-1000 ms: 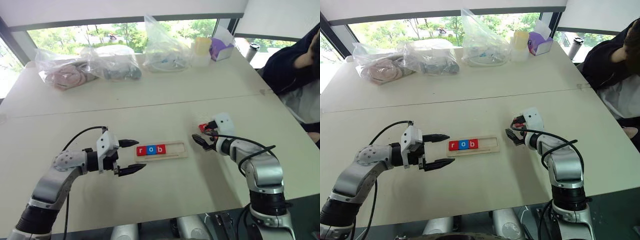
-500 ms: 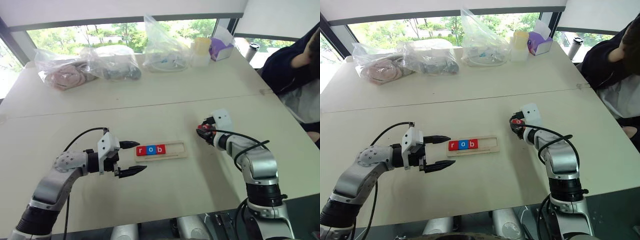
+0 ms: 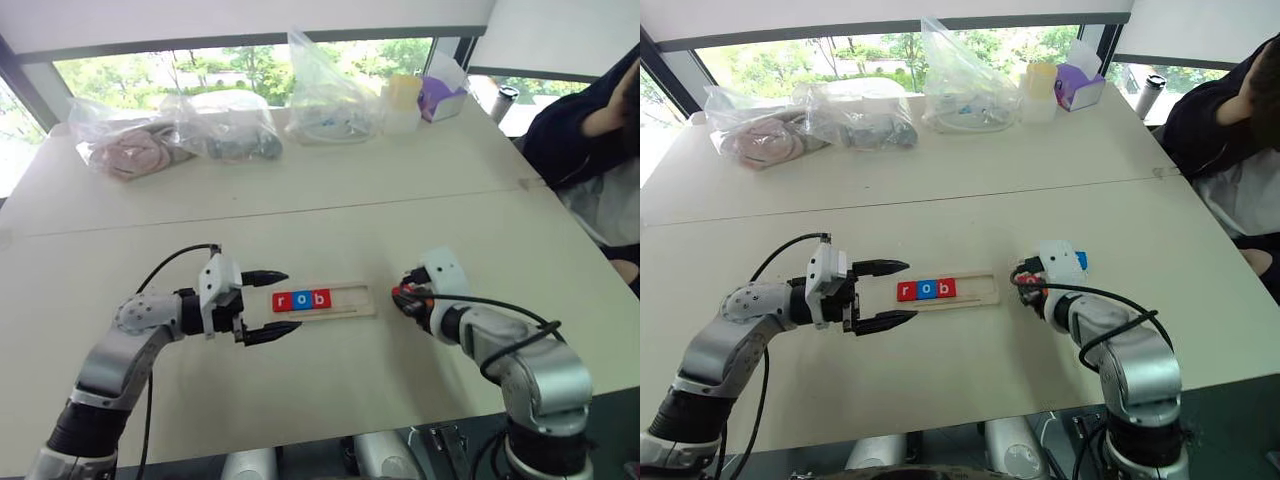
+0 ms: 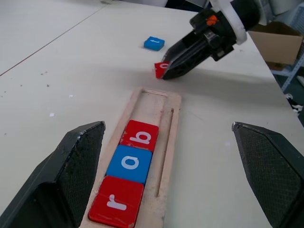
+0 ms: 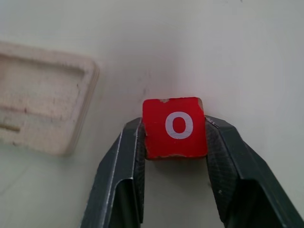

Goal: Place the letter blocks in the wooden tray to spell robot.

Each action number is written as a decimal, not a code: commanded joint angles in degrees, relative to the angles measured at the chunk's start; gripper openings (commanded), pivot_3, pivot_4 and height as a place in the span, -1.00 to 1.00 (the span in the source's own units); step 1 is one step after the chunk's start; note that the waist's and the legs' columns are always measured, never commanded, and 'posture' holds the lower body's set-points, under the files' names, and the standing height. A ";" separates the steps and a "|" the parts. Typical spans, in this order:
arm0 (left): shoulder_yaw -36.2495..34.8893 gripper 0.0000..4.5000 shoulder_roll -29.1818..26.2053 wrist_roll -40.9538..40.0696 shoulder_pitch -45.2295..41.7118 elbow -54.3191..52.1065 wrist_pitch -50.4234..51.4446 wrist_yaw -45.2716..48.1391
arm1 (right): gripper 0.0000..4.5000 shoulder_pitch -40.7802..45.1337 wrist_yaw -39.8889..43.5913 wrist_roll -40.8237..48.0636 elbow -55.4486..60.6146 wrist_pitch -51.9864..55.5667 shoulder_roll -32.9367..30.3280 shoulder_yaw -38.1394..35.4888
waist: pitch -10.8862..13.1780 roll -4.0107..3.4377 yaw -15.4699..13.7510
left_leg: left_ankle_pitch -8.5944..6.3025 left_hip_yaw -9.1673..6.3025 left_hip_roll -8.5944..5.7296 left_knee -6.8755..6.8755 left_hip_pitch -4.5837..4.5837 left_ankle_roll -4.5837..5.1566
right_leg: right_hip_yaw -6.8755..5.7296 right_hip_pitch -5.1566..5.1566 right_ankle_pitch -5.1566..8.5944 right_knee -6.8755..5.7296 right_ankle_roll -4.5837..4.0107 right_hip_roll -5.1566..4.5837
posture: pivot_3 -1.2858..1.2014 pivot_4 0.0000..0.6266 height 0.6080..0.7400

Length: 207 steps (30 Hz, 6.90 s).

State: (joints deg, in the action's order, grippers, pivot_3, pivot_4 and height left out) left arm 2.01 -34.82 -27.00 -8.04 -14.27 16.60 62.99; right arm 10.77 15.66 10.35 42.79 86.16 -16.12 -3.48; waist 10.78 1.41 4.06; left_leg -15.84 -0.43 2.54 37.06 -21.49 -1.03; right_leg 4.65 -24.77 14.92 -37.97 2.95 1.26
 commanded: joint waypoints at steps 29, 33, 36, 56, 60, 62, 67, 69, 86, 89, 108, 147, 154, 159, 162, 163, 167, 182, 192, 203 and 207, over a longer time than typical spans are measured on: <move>-2.61 1.00 0.36 -2.96 -1.44 -2.13 -1.39 1.31 | 0.98 3.23 50.45 3.93 -35.00 -68.39 -34.00 6.94 | 0.18 0.12 -0.06 | -0.03 0.06 -0.07 -0.02 -0.03 0.06 | -0.01 0.18 -0.11 0.45 0.17 -0.02 | 0.03 -0.52 1.00; -2.62 1.00 0.06 -3.04 -1.13 -2.70 -1.15 0.99 | 0.98 7.05 54.29 1.31 -43.02 -74.18 -33.66 10.01 | 0.18 0.12 -0.16 | -0.03 0.06 -0.07 0.01 -0.03 0.06 | 0.00 0.20 -0.12 0.45 0.14 -0.02 | 0.03 -0.52 1.00; -2.58 1.00 -0.07 -3.09 -1.05 -2.88 -1.06 0.76 | 0.98 9.27 55.78 -0.29 -47.72 -77.11 -33.13 11.37 | 0.19 0.12 -0.25 | -0.03 0.05 -0.07 0.01 -0.03 0.06 | 0.00 0.21 -0.15 0.45 0.15 -0.03 | 0.03 -0.52 1.00; -3.08 1.00 -1.71 -4.09 0.51 -4.61 -0.25 -0.04 | -0.02 16.84 58.23 -1.80 -47.84 -78.49 -31.17 12.82 | 0.20 0.08 -0.20 | -0.03 0.05 -0.06 0.05 0.01 0.05 | 0.00 0.24 -0.27 0.42 0.05 -0.04 | 0.03 -0.52 1.00; -2.96 1.00 -1.64 -4.04 0.30 -4.68 -0.21 -0.35 | -0.02 19.65 58.21 -1.59 -45.78 -76.26 -30.15 13.40 | 0.20 0.08 -0.25 | -0.03 0.03 -0.06 0.05 0.01 0.05 | -0.01 0.24 -0.28 0.41 0.05 -0.03 | 0.03 -0.52 1.00; -2.79 1.00 -1.48 -3.99 0.22 -4.80 -0.21 -0.61 | -0.02 20.34 58.48 -1.80 -45.46 -75.40 -30.04 13.91 | 0.20 0.08 -0.26 | -0.03 0.03 -0.06 0.05 0.00 0.05 | -0.01 0.24 -0.30 0.41 0.02 -0.04 | 0.03 -0.52 1.00; -2.57 1.00 -1.24 -3.95 0.52 -5.15 -0.42 -1.14 | -0.02 19.32 58.54 -2.34 -46.72 -74.59 -30.62 13.95 | 0.20 0.08 -0.51 | -0.03 0.04 -0.06 0.05 -0.01 0.05 | -0.01 0.24 -0.31 0.41 0.00 -0.05 | 0.03 -0.52 1.00; -2.58 1.00 -1.25 -3.98 0.65 -5.23 -0.45 -1.26 | -0.02 18.73 58.61 -2.07 -46.55 -73.69 -30.80 13.81 | 0.20 0.08 -0.60 | -0.03 0.04 -0.06 0.07 -0.01 0.05 | -0.01 0.24 -0.31 0.41 -0.01 -0.05 | 0.03 -0.52 1.00; -2.29 1.00 -1.42 -3.98 -0.01 -4.84 -0.24 -0.78 | -0.02 13.51 54.07 -3.05 -46.64 -72.26 -31.03 13.14 | 0.20 0.07 -1.41 | -0.02 0.07 -0.07 0.10 0.00 0.05 | 0.00 0.24 -0.35 0.40 0.01 -0.04 | 0.03 -0.52 1.00; -2.39 1.00 -1.48 -3.92 0.23 -4.99 -0.28 -0.84 | -0.02 12.72 54.04 -3.24 -46.62 -72.10 -31.28 13.51 | 0.20 0.08 -1.51 | -0.02 0.07 -0.07 0.10 0.01 0.05 | 0.00 0.24 -0.35 0.40 0.00 -0.04 | 0.03 -0.52 1.00; -1.95 1.00 -1.07 -3.22 -0.61 -3.65 -1.22 -0.69 | -0.48 14.61 53.21 -2.51 -42.48 -71.11 -31.03 13.16 | 0.19 0.06 -1.47 | -0.02 0.06 -0.07 0.16 0.02 0.05 | 0.00 0.29 -0.38 0.40 0.03 -0.04 | 0.03 -0.52 1.00; -1.66 1.00 -2.40 -3.55 1.16 -7.50 0.15 -2.41 | -0.48 25.82 57.00 -7.80 -49.78 -74.13 -17.87 25.01 | 0.20 0.05 -1.50 | -0.02 0.04 -0.05 0.19 0.05 0.04 | -0.03 0.28 -0.39 0.26 0.03 -0.04 | 0.03 -0.52 1.00; -1.45 1.00 -2.08 -3.40 1.10 -7.35 -0.05 -2.59 | 0.74 25.93 56.86 -7.67 -49.29 -73.62 -17.43 24.95 | 0.20 0.05 -1.50 | -0.02 0.04 -0.05 0.19 0.05 0.05 | -0.03 0.27 -0.39 0.26 0.03 -0.04 | 0.03 -0.52 1.00; -1.42 1.00 -1.94 -3.35 1.29 -7.28 -0.15 -2.62 | 0.97 26.35 56.30 -7.15 -48.35 -72.88 -17.33 23.84 | 0.20 0.05 -1.51 | -0.02 0.04 -0.05 0.19 0.05 0.04 | -0.03 0.27 -0.39 0.26 0.03 -0.04 | 0.03 -0.52 1.00; -1.41 1.00 -1.86 -3.37 1.31 -7.25 -0.17 -2.62 | 0.97 26.49 55.28 -6.63 -47.73 -72.15 -18.54 21.70 | 0.20 0.05 -1.51 | -0.02 0.04 -0.05 0.19 0.04 0.04 | -0.03 0.27 -0.39 0.26 0.03 -0.04 | 0.03 -0.52 1.00; -1.41 1.00 -1.85 -3.37 1.33 -7.24 -0.18 -2.60 | 0.97 26.44 55.02 -6.53 -47.52 -72.01 -18.91 21.20 | 0.20 0.04 -1.51 | -0.02 0.04 -0.05 0.19 0.04 0.04 | -0.03 0.27 -0.39 0.26 0.03 -0.04 | 0.03 -0.52 1.00; -1.13 1.00 -1.74 -3.32 1.27 -7.29 -0.19 -2.49 | 0.97 25.00 50.95 -4.93 -45.59 -68.20 -21.43 15.07 | 0.21 0.04 -1.57 | -0.02 0.04 -0.06 0.20 0.03 0.04 | -0.03 0.27 -0.38 0.26 0.03 -0.04 | 0.03 -0.52 1.00; 0.39 1.00 -0.55 -2.90 -0.35 -4.10 -1.69 0.30 | 0.97 5.64 11.02 -10.67 -18.29 -25.82 -12.55 -6.20 | 0.17 0.01 -0.64 | 0.01 0.03 -0.06 0.14 0.12 -0.01 | 0.06 0.15 -0.28 -0.05 0.21 0.02 | 0.03 -0.52 1.00; 0.83 1.00 -0.18 -2.43 -1.53 -2.61 -2.61 0.90 | 0.97 4.88 0.56 -9.71 -16.59 -17.52 -4.44 -9.42 | 0.17 0.01 -0.59 | 0.02 0.02 -0.11 0.11 0.03 -0.04 | 0.04 0.14 -0.21 0.00 0.09 -0.04 | 0.03 -0.52 1.00; 0.83 1.00 0.09 -2.10 -1.97 -2.82 -2.54 -0.10 | 0.35 5.46 -1.57 -4.91 -18.77 -14.86 0.50 -13.03 | 0.16 0.02 -0.11 | 0.02 0.00 -0.10 0.08 0.06 -0.04 | 0.03 0.14 -0.21 0.00 0.20 -0.01 | 0.03 -0.52 1.00; 0.92 1.00 0.09 -2.07 -1.99 -2.98 -2.44 -0.43 | -0.48 5.49 -2.35 -4.06 -18.30 -14.38 0.85 -12.61 | 0.16 0.03 -0.09 | 0.02 -0.01 -0.10 0.08 0.05 -0.04 | 0.03 0.14 -0.16 0.00 0.14 -0.02 | 0.03 -0.52 1.00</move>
State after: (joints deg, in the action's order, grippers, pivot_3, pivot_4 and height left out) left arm 3.27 -34.79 -29.16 -9.43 -15.86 14.62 62.83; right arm 16.27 13.54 5.41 23.72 70.94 -15.71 -16.20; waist 10.94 1.44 3.97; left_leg -15.82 -0.44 2.44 37.14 -21.43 -1.06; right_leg 4.68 -24.63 14.77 -37.97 3.09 1.25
